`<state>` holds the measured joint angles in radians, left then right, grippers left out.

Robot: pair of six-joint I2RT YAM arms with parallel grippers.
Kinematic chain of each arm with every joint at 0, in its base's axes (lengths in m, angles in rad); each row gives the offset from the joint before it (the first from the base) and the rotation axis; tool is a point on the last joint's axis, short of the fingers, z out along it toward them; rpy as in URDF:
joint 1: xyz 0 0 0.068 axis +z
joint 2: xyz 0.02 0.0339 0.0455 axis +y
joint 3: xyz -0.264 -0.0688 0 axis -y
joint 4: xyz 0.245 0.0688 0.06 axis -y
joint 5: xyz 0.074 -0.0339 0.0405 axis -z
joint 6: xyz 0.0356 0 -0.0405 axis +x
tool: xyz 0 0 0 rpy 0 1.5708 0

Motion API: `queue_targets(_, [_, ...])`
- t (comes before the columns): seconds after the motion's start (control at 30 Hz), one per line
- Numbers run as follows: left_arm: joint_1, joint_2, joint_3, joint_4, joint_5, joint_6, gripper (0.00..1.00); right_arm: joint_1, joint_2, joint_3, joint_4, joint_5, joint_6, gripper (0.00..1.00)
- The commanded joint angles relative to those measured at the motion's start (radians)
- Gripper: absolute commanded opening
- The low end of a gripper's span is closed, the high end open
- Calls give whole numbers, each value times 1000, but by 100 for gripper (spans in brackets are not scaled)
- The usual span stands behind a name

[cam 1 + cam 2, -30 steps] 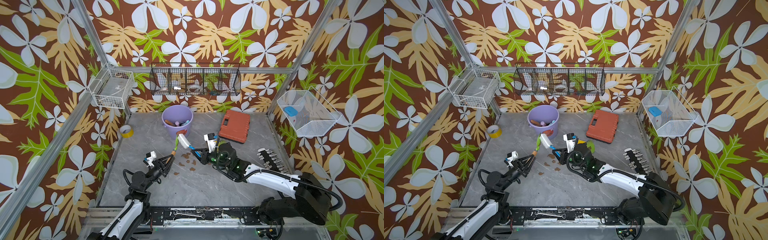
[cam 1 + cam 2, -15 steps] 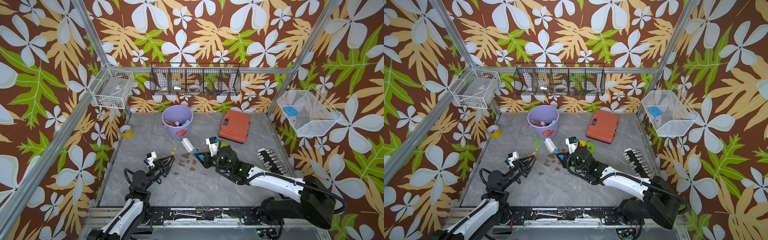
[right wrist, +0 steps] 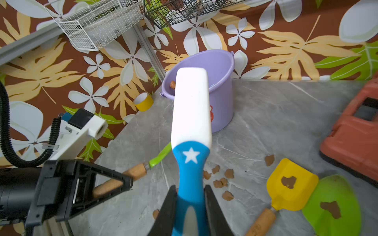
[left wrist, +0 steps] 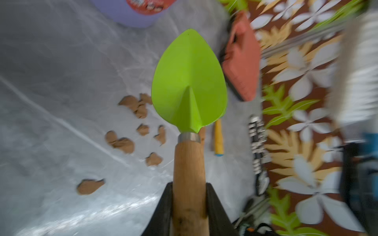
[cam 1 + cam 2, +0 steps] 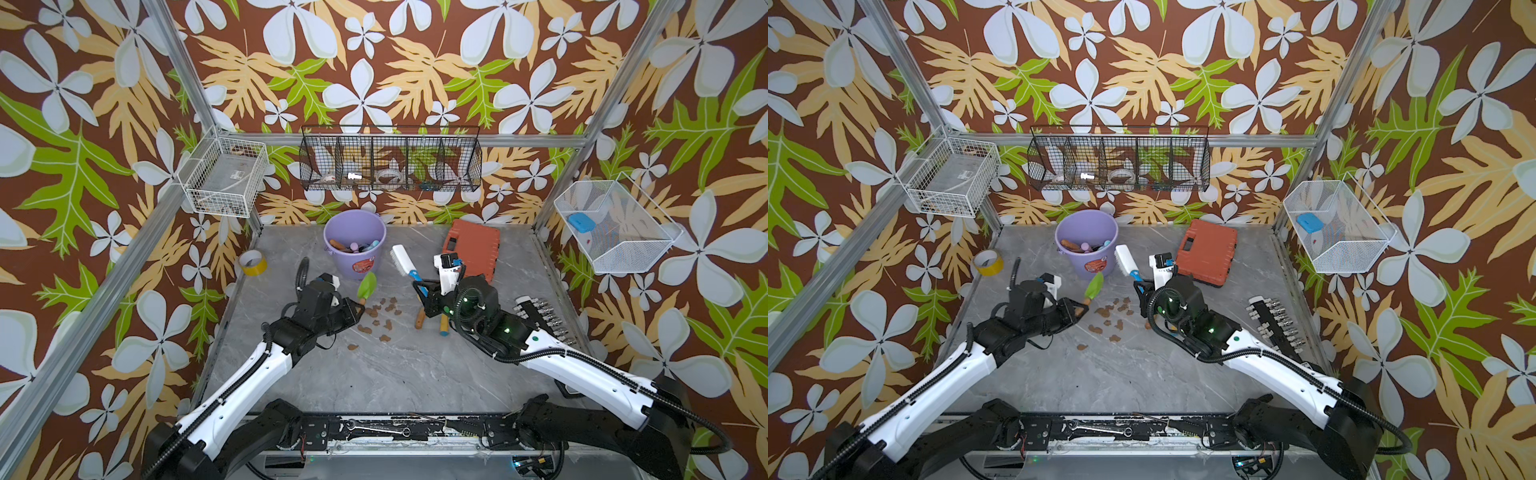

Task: Brush the soil off the hand trowel and place it into the bucket
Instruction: Brush off the soil from the hand trowel.

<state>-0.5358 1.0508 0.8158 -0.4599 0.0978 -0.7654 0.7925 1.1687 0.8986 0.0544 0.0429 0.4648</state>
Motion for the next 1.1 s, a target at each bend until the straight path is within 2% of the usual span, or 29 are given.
queue_targets(0.0, [-101,66,89,-289,-341,197,0,-1,35,54,-105,-91,-70,0])
queue_targets(0.07, [-136,84,116,-295,-383,225,0,-1,90,105,-161,-166,-70,0])
queue_targets(0.23, [-139,73,128,-254,-362,253,0,20,212,138,-150,-362,-38,0])
queue_targets(0.43, [-144,76,118,-243,-343,270,0,83,346,200,-137,-472,-59,0])
queue_targets(0.57, [-145,58,115,-247,-358,273,0,46,427,261,-256,-357,-82,0])
queue_targets(0.67, [-146,37,105,-247,-365,275,0,-35,431,254,-267,-324,-69,0])
queue_targets(0.77, [-145,25,104,-245,-383,276,0,-67,402,260,-269,-271,-79,0])
queue_targets(0.93, [-145,35,105,-231,-371,278,0,-21,361,262,-187,-372,-76,0])
queue_targets(1.07, [-145,35,110,-219,-360,279,0,31,408,281,-201,-397,-90,0])
